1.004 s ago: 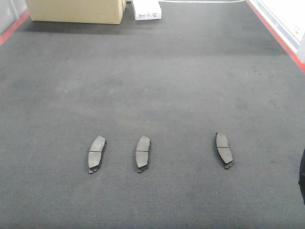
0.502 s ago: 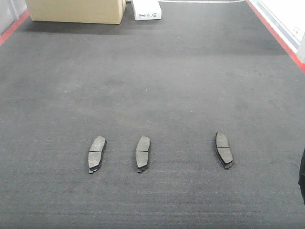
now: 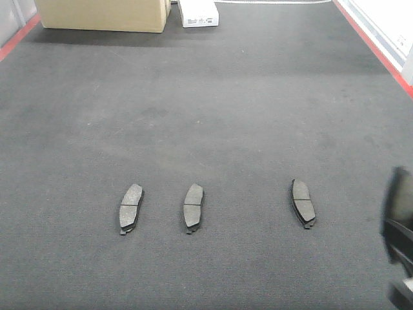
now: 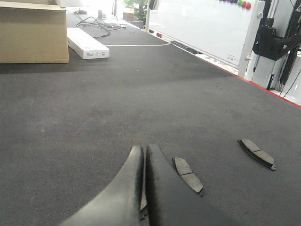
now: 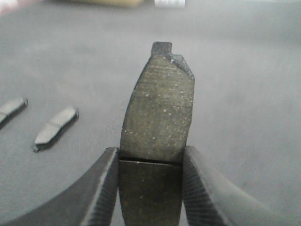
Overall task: Move and align brake pads A on conveyor
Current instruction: 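Lower the right gripper's brake pad between the middle and far pads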
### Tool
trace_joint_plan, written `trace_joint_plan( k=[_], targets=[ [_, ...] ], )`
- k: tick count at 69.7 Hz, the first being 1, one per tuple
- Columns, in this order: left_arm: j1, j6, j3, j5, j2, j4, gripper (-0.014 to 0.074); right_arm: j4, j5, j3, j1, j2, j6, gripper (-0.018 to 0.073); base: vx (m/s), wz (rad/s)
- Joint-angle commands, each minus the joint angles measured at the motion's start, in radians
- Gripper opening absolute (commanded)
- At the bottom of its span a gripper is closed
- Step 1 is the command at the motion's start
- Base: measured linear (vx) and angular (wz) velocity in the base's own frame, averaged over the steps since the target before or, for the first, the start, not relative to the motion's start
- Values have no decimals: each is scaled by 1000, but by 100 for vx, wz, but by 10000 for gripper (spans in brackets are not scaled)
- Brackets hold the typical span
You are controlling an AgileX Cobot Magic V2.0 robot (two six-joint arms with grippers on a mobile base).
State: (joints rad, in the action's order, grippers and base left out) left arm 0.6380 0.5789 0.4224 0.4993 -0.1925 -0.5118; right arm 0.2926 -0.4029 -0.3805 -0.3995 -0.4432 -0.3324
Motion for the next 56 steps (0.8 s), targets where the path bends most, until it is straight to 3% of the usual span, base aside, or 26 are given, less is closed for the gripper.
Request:
trace_joint_plan(
  k=[1,19,36,56],
  targets=[
    [1,1,22,-60,-13,-16,-6,16,97,-100,1,-154,-75,111,0,0],
    [1,1,22,-60,-13,-16,-6,-20,73,-322,1,-610,-103,111,0,0],
    [1,1,22,-60,-13,-16,-6,-94,72,-470,0,-881,-103,111,0,0],
    [1,1,22,-60,-13,-16,-6,-287,43,-622,0,-1122,-53,119,0,0]
  ],
)
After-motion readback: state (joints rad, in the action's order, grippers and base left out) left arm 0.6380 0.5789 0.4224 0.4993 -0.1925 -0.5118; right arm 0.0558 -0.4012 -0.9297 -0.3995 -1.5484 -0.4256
